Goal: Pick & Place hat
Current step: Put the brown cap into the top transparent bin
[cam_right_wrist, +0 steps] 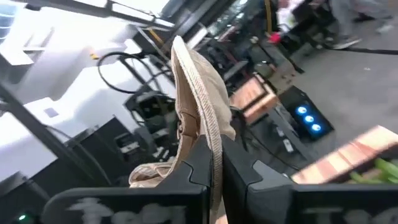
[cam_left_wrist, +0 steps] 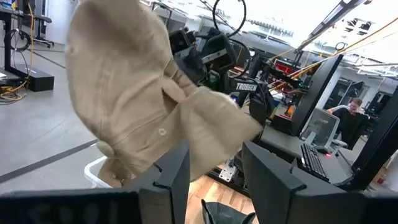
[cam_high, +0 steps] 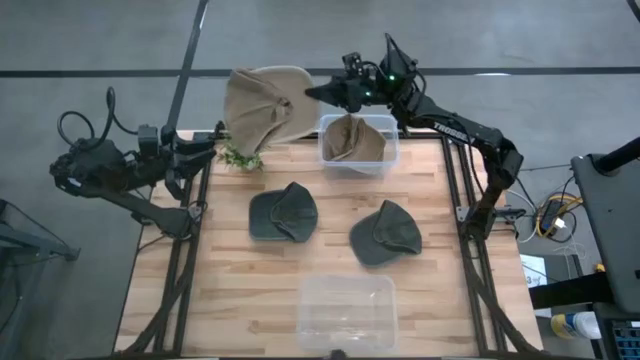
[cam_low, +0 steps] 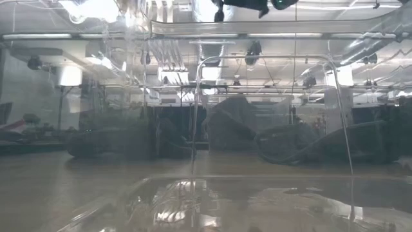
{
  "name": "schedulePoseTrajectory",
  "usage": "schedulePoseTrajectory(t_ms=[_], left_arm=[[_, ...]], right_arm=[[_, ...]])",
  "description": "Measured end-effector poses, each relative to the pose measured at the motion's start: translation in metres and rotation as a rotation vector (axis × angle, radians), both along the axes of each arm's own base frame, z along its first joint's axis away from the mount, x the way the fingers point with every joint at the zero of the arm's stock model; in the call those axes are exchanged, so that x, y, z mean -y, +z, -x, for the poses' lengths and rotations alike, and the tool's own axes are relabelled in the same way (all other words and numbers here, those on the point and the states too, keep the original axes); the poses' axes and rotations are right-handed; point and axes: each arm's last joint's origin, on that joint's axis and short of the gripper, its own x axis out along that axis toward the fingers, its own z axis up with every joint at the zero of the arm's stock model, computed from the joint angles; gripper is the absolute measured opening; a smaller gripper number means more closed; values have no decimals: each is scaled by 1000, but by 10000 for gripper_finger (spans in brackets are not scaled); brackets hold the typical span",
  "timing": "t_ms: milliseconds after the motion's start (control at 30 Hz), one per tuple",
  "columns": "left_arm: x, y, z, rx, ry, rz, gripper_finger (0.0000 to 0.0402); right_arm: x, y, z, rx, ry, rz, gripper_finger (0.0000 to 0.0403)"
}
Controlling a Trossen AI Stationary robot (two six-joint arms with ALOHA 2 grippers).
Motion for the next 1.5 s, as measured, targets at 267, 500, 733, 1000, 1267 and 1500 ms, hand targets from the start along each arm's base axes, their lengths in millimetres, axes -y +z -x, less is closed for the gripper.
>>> schedulePoseTrajectory(t_ms=[267, 500, 733, 1000, 1267, 1500], left_arm=[[0, 0, 0, 0, 0, 1, 138], [0, 0, 0, 0, 0, 1, 138], [0, 0, 0, -1, 0, -1, 138], [0, 0, 0, 0, 0, 1, 138], [0, 0, 0, -1, 0, 1, 138], [0, 0, 0, -2, 0, 2, 138]], right_arm=[[11, -40, 48, -155, -174, -69, 11], [11, -64, 104, -201, -298, -124, 11], [8, -90, 149, -248, -398, -173, 12], [4, -134, 171, -443, -489, -257, 12], [5, -150, 174, -507, -574, -249, 12], [10, -160, 170, -542, -567, -258, 13]])
